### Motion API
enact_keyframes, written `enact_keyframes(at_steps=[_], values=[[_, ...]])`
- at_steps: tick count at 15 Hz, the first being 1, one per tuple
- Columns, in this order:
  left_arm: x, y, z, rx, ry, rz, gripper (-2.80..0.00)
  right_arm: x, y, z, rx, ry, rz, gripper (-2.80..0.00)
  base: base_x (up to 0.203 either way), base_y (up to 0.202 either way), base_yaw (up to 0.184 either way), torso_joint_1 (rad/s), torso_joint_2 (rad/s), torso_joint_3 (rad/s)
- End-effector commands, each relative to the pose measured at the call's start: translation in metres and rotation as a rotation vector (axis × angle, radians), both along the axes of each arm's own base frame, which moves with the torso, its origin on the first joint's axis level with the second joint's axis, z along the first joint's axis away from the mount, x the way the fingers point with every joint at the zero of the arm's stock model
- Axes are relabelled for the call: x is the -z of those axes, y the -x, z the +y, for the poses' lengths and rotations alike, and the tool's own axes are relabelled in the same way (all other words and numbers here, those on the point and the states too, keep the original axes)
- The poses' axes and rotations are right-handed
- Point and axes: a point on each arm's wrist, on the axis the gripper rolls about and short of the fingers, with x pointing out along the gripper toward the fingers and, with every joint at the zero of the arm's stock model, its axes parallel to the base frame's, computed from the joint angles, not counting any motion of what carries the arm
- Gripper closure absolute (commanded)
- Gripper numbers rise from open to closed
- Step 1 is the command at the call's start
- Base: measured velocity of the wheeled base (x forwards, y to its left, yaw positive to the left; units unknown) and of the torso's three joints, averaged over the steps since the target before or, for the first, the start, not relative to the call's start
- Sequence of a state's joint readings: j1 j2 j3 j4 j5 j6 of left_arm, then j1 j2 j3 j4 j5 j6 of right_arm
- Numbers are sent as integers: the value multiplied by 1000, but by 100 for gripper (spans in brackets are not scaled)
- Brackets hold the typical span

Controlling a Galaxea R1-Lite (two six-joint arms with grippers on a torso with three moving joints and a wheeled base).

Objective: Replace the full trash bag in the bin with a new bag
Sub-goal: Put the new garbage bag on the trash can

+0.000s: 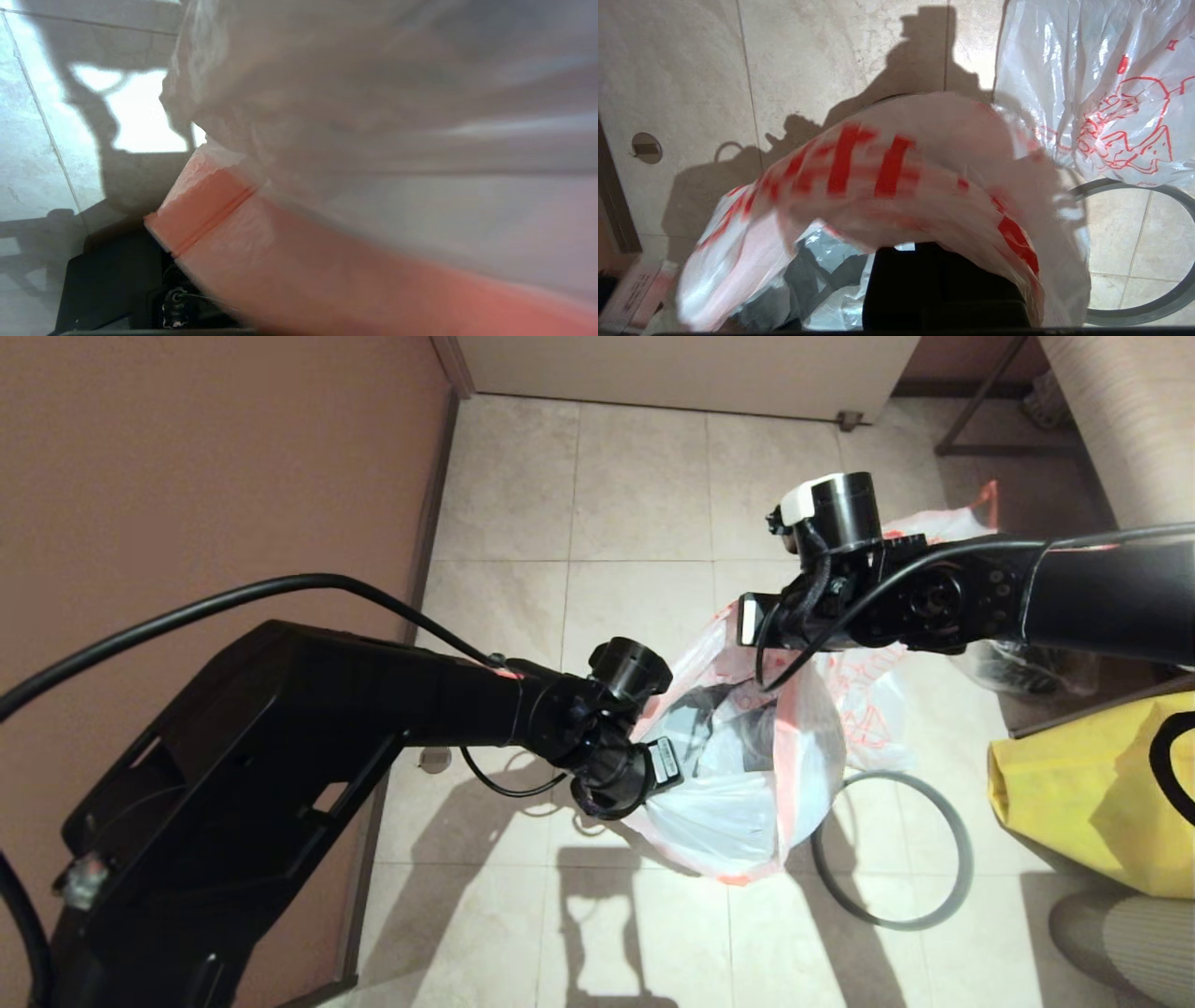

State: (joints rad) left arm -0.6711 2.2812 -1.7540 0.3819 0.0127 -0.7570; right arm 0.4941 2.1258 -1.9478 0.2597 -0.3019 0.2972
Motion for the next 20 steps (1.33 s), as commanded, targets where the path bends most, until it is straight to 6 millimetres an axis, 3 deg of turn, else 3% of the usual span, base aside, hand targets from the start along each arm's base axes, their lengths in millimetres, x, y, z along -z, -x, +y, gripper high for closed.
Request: enact_keyframes(at_steps=[1, 6, 14, 17, 20], values=[[-1, 3, -1, 3, 2, 2, 0, -4, 6, 1, -11, -5, -4, 0, 0, 0, 0, 0, 0, 0], [0, -5, 4, -19, 10, -27, 0, 7, 13, 2, -27, 20, 38, 0, 0, 0, 0, 0, 0, 0], [-16, 8, 4, 8, 32, -47, 0, 2, 1, 5, -95, -13, -21, 0, 0, 0, 0, 0, 0, 0], [-46, 29, 7, 53, 84, -71, 0, 0, -5, -1, -90, 2, -34, 0, 0, 0, 0, 0, 0, 0], [-53, 44, 3, 89, 93, -74, 0, 3, -14, -5, -79, 13, -43, 0, 0, 0, 0, 0, 0, 0]])
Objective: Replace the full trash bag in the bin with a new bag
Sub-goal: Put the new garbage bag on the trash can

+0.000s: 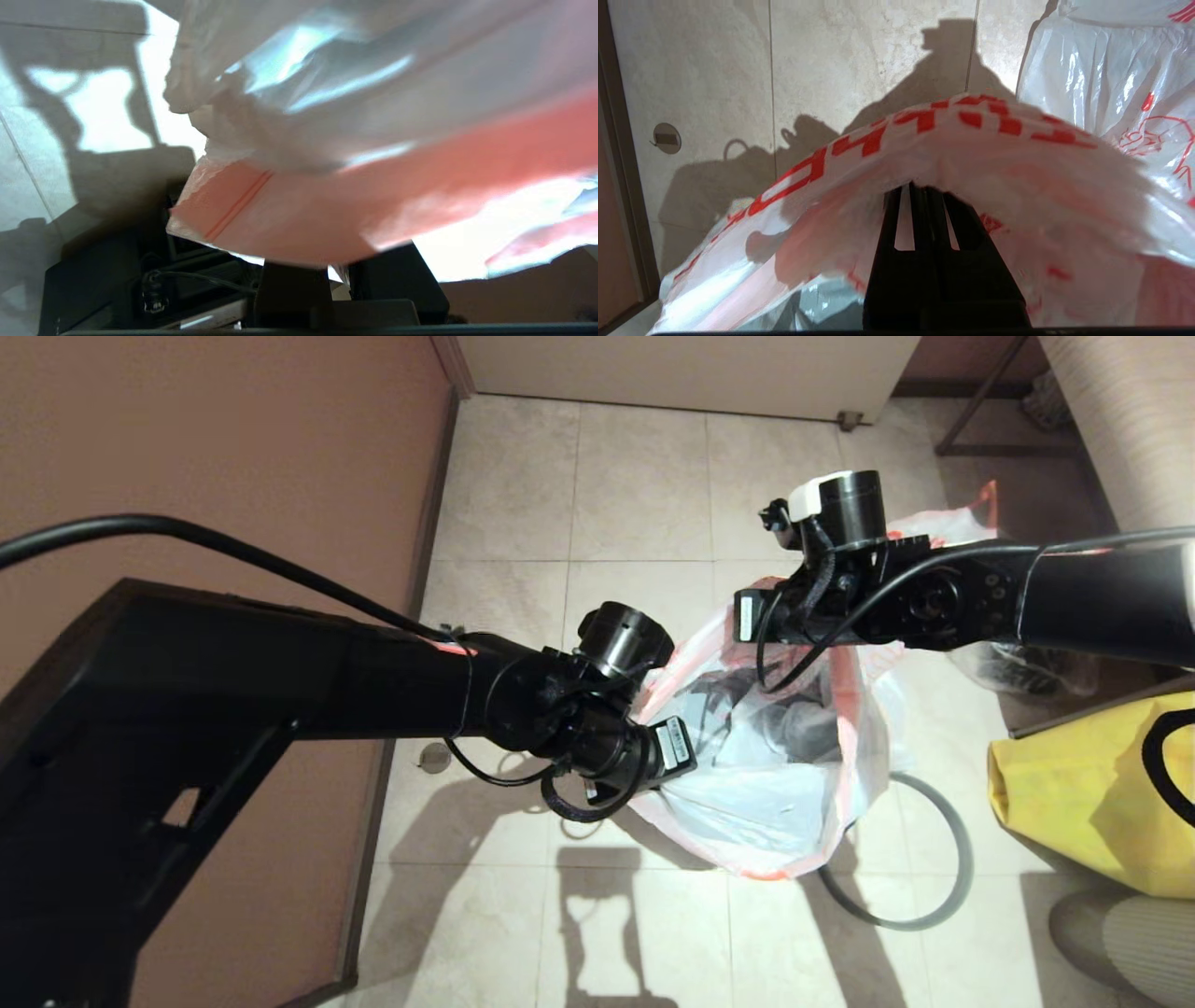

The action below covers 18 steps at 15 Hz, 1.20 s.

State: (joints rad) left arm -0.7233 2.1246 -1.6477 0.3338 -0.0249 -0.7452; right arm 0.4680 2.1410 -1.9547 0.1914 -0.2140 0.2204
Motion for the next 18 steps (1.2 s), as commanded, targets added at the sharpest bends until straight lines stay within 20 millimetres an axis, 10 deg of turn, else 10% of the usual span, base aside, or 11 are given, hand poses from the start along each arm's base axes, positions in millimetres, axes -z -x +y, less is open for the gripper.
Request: enact_keyframes(at_steps=[1, 9, 18], values=[[-10, 9, 0, 11, 14, -11, 0, 2, -6, -2, 10, 4, -5, 0, 0, 0, 0, 0, 0, 0], [-10, 9, 0, -46, 36, -128, 0, 15, -17, -9, 5, 12, 17, 0, 0, 0, 0, 0, 0, 0], [6, -31, 18, -214, -27, -252, 0, -30, 24, -19, -89, -22, 45, 0, 0, 0, 0, 0, 0, 0]])
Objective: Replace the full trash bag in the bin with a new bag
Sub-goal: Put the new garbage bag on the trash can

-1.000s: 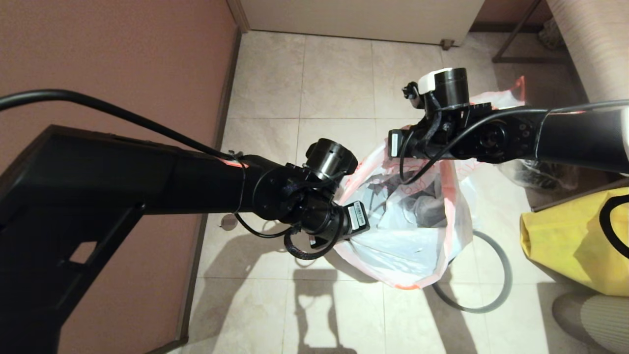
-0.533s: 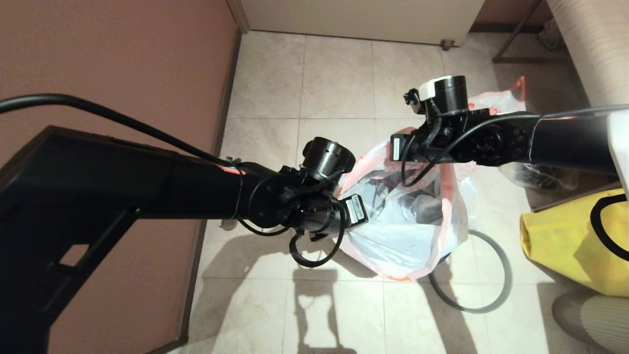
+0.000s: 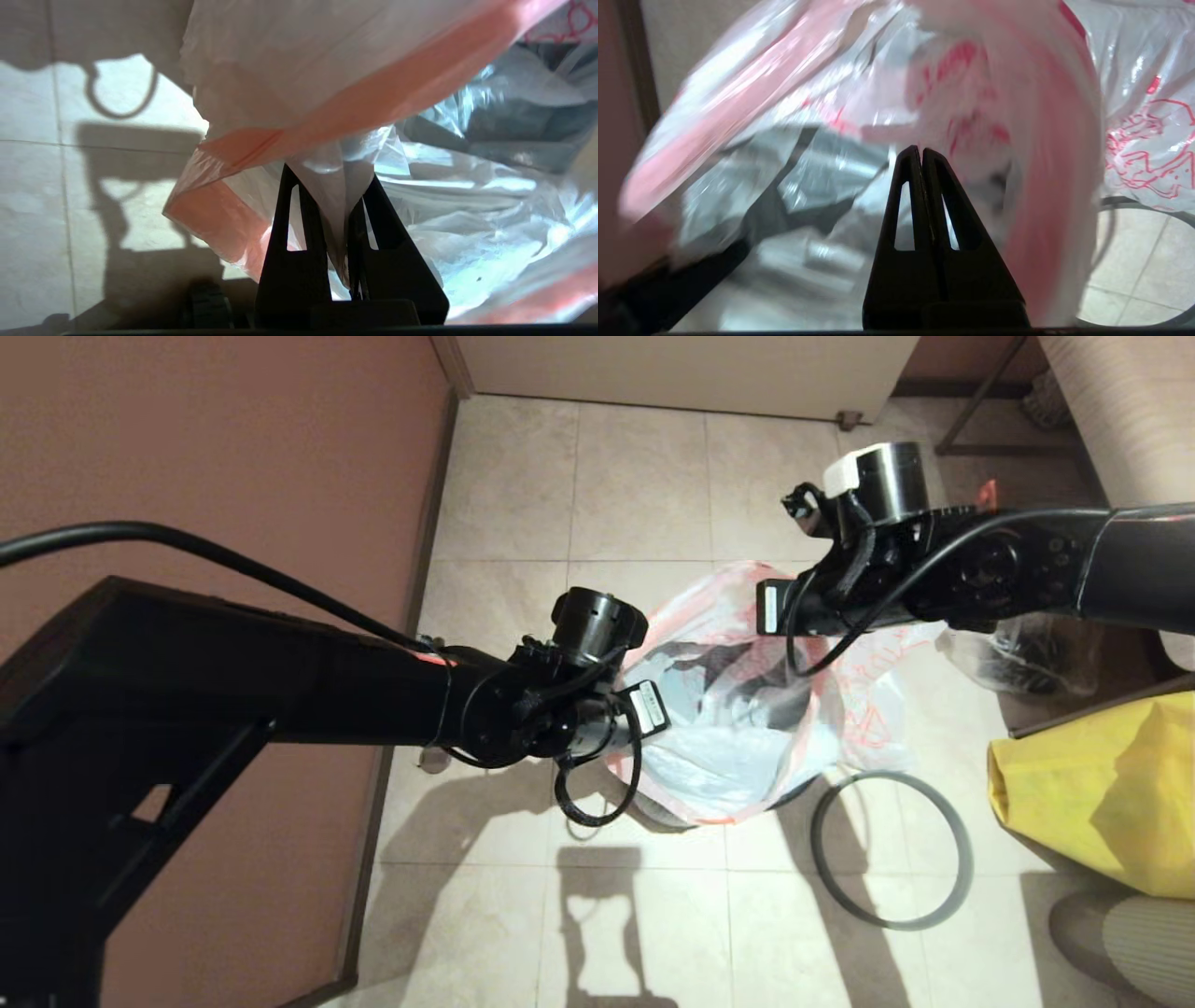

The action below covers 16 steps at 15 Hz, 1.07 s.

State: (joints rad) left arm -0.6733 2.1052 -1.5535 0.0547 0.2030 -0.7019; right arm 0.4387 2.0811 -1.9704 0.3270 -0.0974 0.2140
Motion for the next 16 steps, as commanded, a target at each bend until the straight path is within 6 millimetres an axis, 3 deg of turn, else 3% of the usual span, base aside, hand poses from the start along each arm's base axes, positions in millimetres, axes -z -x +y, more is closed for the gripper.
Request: enact_keyframes(at_steps=[1, 3, 6, 9, 10, 11, 14, 16], values=[[16, -19, 7, -42, -17, 26, 0, -18, 17, 2, -20, -15, -28, 0, 0, 0, 0, 0, 0, 0], [26, -39, 20, -95, -16, 33, 0, -17, 29, 10, -39, -23, 28, 0, 0, 0, 0, 0, 0, 0], [25, -72, 50, -216, 42, 18, 0, -16, 39, 10, -31, -11, 95, 0, 0, 0, 0, 0, 0, 0], [16, -85, 72, -284, 77, -2, 0, -26, 57, 0, -25, -20, 101, 0, 0, 0, 0, 0, 0, 0], [6, -80, 73, -285, 89, -15, -233, -29, 66, -5, -27, -20, 102, 0, 0, 0, 0, 0, 0, 0], [-4, -73, 73, -279, 100, -28, -280, -32, 74, -8, -28, -20, 103, 0, 0, 0, 0, 0, 0, 0], [-41, -37, 66, -225, 134, -73, -280, -37, 93, -16, -29, -28, 108, 0, 0, 0, 0, 0, 0, 0], [-51, -14, 55, -175, 139, -79, -280, -35, 104, -19, -33, -25, 124, 0, 0, 0, 0, 0, 0, 0]])
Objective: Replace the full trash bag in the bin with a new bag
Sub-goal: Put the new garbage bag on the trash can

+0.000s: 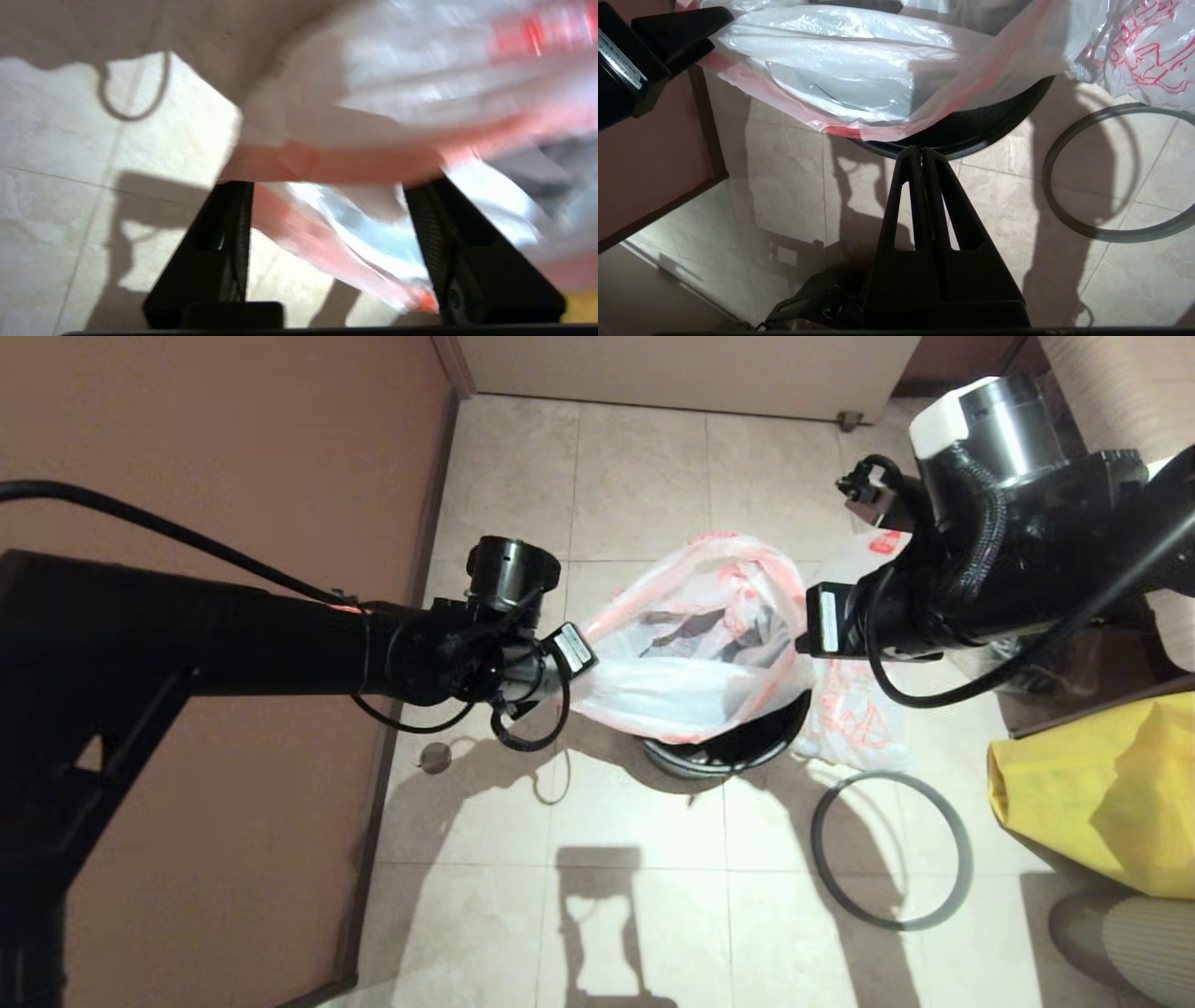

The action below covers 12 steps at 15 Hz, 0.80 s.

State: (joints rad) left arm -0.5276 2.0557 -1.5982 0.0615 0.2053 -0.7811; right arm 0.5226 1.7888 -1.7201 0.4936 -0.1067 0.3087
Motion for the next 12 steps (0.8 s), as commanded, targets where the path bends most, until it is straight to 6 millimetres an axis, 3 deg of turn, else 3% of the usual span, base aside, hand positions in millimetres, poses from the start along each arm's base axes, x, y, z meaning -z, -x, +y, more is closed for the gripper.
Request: enact_keyframes(at_steps=[1, 3, 7, 8, 10, 12], values=[[-18, 19, -1, 23, 19, -28, -280, -5, 13, -6, 2, -4, -7, 0, 0, 0, 0, 0, 0, 0], [-14, 28, 1, 32, 3, -5, -280, -3, 22, -7, 24, 19, -3, 0, 0, 0, 0, 0, 0, 0], [-52, 57, 17, 52, 5, -63, -280, 7, 38, -13, 60, 65, 19, 0, 0, 0, 0, 0, 0, 0], [-57, 68, 21, 62, -13, -41, 0, 13, 41, -15, 75, 79, 39, 0, 0, 0, 0, 0, 0, 0], [-58, 83, 29, 67, -47, 5, 0, 27, 51, -22, 119, 124, 72, 0, 0, 0, 0, 0, 0, 0], [-57, 102, 41, 77, -83, 28, 0, 28, 63, -30, 131, 144, 87, 0, 0, 0, 0, 0, 0, 0]])
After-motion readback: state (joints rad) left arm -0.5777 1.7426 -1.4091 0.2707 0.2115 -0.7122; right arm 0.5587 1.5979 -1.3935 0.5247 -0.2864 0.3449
